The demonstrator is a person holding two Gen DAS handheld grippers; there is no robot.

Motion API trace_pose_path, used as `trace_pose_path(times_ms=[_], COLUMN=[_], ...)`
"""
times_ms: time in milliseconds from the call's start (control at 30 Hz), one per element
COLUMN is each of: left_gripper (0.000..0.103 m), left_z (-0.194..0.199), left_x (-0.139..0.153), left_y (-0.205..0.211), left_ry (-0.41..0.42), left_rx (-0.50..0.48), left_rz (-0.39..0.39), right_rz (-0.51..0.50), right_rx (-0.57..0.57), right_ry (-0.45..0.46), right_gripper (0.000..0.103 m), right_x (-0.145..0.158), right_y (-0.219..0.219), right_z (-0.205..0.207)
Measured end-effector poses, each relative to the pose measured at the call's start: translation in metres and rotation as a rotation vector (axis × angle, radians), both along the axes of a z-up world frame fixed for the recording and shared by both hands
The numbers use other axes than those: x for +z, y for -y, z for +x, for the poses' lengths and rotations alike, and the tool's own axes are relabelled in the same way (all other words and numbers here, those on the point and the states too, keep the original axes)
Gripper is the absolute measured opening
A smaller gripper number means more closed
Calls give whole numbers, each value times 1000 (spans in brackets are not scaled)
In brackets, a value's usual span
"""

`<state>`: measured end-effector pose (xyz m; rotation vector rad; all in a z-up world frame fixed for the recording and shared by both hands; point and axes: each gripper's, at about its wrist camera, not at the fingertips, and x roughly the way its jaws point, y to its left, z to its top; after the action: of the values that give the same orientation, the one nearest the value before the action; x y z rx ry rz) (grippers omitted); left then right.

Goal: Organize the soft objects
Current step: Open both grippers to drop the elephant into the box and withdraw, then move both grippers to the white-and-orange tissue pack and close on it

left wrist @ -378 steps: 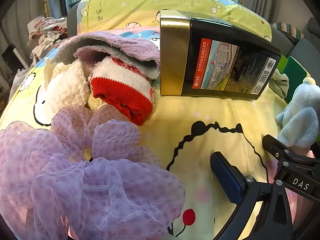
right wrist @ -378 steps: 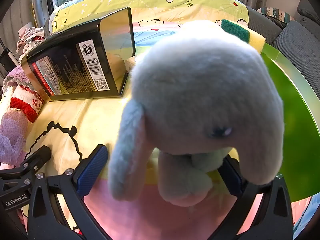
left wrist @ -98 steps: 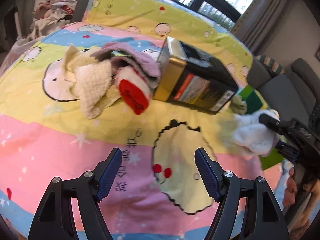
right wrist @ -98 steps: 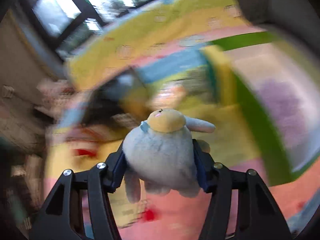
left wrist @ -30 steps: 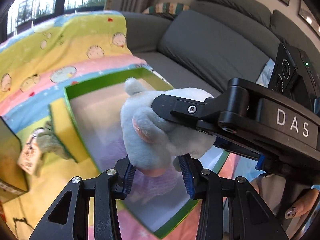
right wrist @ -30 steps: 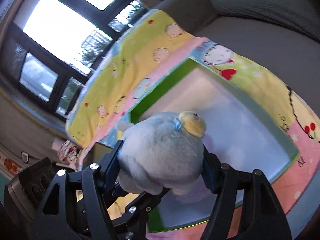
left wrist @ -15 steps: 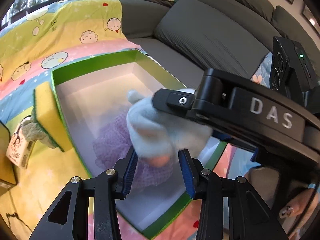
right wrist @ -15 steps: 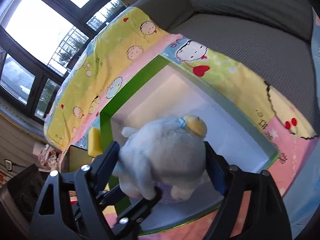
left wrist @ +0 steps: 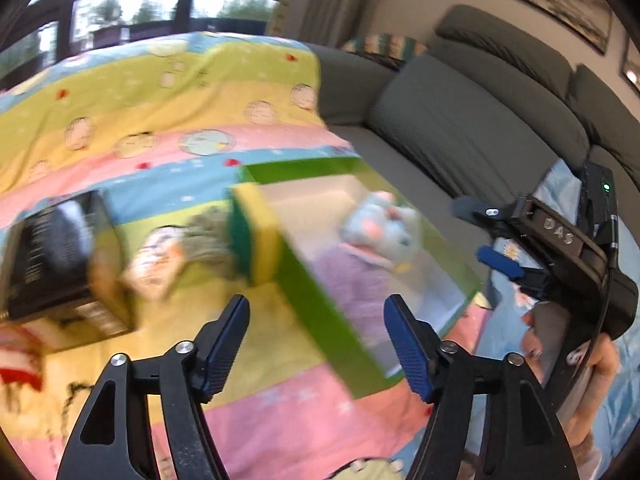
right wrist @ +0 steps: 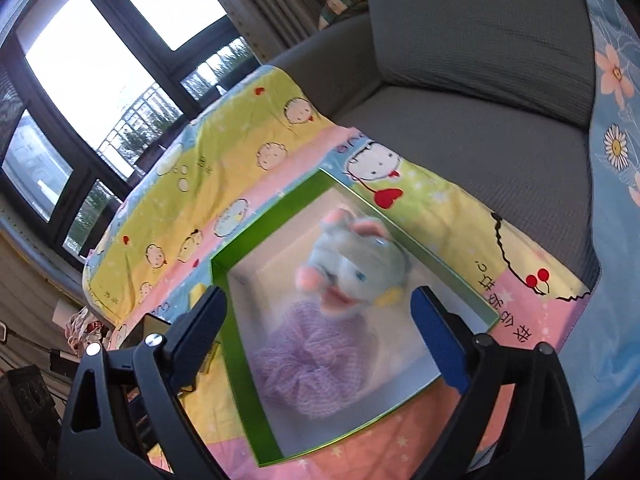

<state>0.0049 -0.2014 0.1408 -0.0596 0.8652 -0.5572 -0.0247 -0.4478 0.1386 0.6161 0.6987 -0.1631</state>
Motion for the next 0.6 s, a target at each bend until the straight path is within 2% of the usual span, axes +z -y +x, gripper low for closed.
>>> trace_pose_path(times_ms=[200, 400, 467, 500, 600], left_gripper=[77, 77, 77, 77, 77], left_z=[-12, -25, -30, -32, -40], left_x=[-1, -15, -25, -31, -51], left_y=[-81, -173, -202, -215, -251], left_ry=[23, 13, 1, -4, -10], left_rx=[176, 380, 436, 454, 512], left_rz=[25, 54, 64, 66, 70], right_rz=[-4, 12, 26, 28, 34], right_rx=[65, 230, 284, 302, 356], right_ry=[28, 68, 69, 64, 17], right_gripper=[93, 93, 87, 80, 70], right_x=[8, 14, 12, 11, 0], right_y=[-26, -78, -100, -109, -139], right_z=[4, 16, 24, 27, 45])
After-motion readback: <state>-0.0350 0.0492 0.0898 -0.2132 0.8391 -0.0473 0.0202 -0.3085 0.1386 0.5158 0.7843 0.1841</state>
